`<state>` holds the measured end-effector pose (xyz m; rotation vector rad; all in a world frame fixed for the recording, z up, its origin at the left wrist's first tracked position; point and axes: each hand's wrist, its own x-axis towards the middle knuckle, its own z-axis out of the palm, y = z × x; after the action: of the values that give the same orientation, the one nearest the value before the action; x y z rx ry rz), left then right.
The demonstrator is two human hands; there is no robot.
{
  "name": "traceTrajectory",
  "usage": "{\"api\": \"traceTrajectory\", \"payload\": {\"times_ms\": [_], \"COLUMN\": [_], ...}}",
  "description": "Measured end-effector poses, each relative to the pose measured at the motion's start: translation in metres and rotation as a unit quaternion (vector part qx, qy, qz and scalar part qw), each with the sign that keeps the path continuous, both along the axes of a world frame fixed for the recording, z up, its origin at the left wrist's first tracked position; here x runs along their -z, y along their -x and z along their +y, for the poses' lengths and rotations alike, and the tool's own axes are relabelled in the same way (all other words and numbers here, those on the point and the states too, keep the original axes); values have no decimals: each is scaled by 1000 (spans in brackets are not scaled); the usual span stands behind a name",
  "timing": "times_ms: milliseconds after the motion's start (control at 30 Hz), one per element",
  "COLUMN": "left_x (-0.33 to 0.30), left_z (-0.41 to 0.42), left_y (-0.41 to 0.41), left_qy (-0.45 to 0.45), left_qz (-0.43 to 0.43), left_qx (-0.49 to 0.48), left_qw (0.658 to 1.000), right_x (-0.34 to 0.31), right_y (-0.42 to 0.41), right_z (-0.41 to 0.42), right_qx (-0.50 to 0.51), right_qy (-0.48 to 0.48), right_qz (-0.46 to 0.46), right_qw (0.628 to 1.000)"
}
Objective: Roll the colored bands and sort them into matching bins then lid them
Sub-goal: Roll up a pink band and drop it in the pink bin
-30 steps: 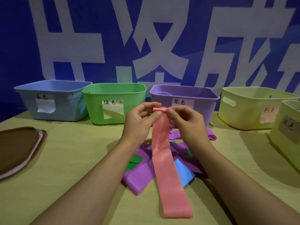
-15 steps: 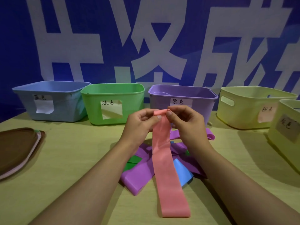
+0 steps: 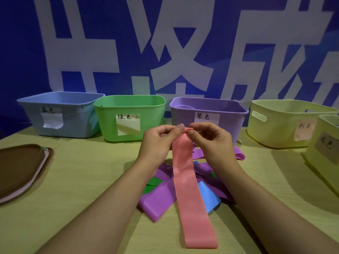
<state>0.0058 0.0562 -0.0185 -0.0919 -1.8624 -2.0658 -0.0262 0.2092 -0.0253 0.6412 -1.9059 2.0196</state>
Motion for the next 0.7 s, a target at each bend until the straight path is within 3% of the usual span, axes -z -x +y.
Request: {"api": "traceTrajectory", "payload": {"times_ms": [267, 500, 700], "left_x": [3, 2, 3], "left_z": [-1, 0, 1], "left_y": [3, 1, 1], "left_qy": [0, 4, 6], "left_qz": [17, 27, 33], "left_qx": [-7, 0, 14], "left_qw": [1000, 1000, 999], "right_x": [-1, -6, -7], "right_y": [-2, -9, -10], "right_z": [-1, -2, -3], "right_qx": [-49, 39, 48], "right_qy": [11, -45, -43], "right_qz": [-85, -97, -90], "right_qw": [995, 993, 994]}}
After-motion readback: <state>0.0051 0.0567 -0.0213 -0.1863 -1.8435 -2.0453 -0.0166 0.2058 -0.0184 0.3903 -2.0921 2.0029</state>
